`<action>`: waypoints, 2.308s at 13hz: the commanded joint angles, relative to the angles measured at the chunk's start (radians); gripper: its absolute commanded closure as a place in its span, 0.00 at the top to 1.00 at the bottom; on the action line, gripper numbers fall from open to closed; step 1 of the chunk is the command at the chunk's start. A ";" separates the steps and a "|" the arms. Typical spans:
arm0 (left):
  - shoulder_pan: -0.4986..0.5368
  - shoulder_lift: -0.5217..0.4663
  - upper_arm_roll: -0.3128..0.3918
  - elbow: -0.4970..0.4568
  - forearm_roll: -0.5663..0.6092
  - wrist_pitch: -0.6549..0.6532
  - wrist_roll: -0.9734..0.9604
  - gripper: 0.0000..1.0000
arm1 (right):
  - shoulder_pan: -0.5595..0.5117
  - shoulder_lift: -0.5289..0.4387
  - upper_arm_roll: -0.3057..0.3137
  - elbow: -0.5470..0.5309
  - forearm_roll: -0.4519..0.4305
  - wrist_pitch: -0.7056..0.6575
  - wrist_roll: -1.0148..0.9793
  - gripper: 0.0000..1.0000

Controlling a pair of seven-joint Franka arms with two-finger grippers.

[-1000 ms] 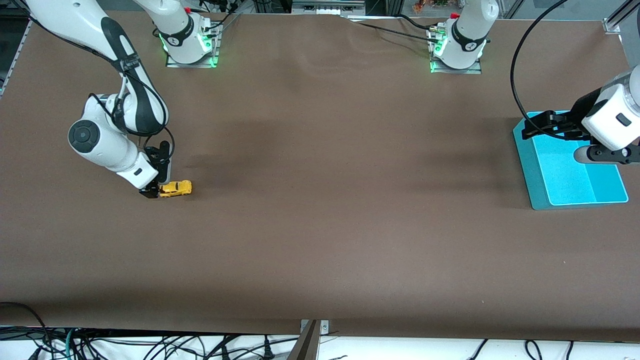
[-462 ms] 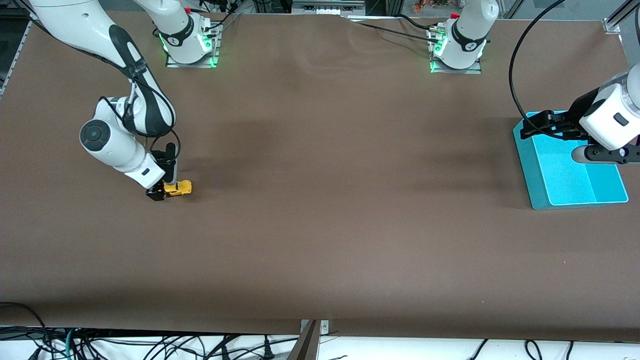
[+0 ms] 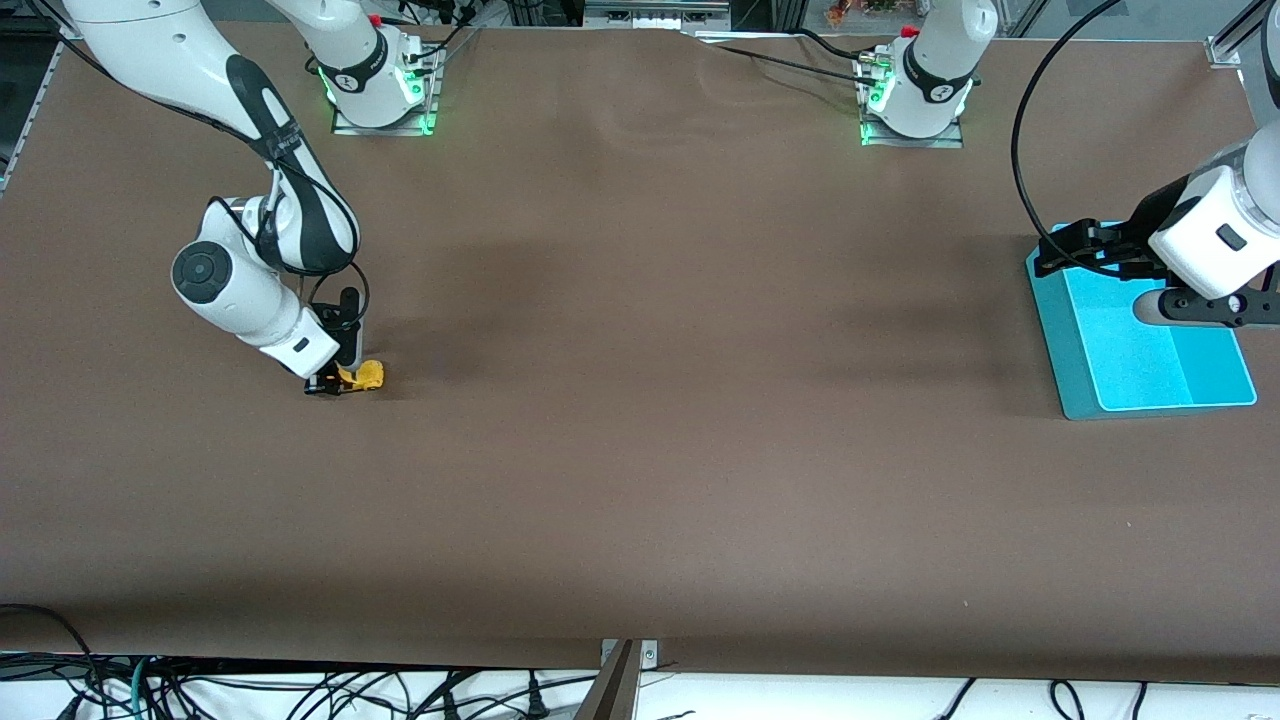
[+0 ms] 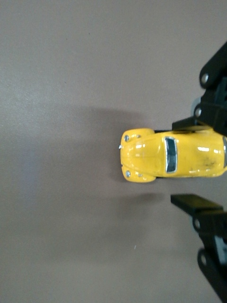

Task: Wind and store yellow beetle car

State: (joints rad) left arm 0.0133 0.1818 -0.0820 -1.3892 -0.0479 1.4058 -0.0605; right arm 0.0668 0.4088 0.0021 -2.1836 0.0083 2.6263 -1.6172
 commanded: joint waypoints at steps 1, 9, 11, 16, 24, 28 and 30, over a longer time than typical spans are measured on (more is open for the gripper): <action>-0.001 0.015 0.002 0.029 0.002 -0.011 0.083 1.00 | -0.019 -0.005 0.021 -0.004 0.013 0.011 -0.021 0.11; -0.016 0.044 0.001 0.010 -0.004 -0.016 0.442 1.00 | -0.016 -0.070 0.113 -0.004 0.016 -0.131 0.082 0.01; -0.016 0.056 0.001 0.010 -0.004 -0.047 0.589 1.00 | -0.016 -0.064 0.116 -0.021 0.021 -0.132 0.100 0.01; -0.006 0.087 0.001 0.009 -0.003 -0.050 0.807 1.00 | -0.021 -0.053 0.113 -0.068 0.022 -0.089 0.109 0.01; -0.013 0.094 0.001 -0.008 -0.003 -0.047 0.918 1.00 | -0.084 -0.036 0.108 -0.117 0.004 0.040 0.014 0.02; -0.019 0.096 0.001 -0.014 0.000 -0.050 1.051 1.00 | -0.154 -0.031 0.105 -0.120 0.004 0.049 -0.093 0.02; -0.018 0.097 0.001 -0.017 0.002 -0.050 1.108 1.00 | -0.221 -0.030 0.105 -0.119 0.002 0.050 -0.163 0.02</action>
State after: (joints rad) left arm -0.0044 0.2844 -0.0819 -1.3962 -0.0481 1.3633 0.9788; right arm -0.0823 0.3396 0.1014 -2.2929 0.0166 2.6236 -1.6965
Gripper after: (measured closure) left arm 0.000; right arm 0.617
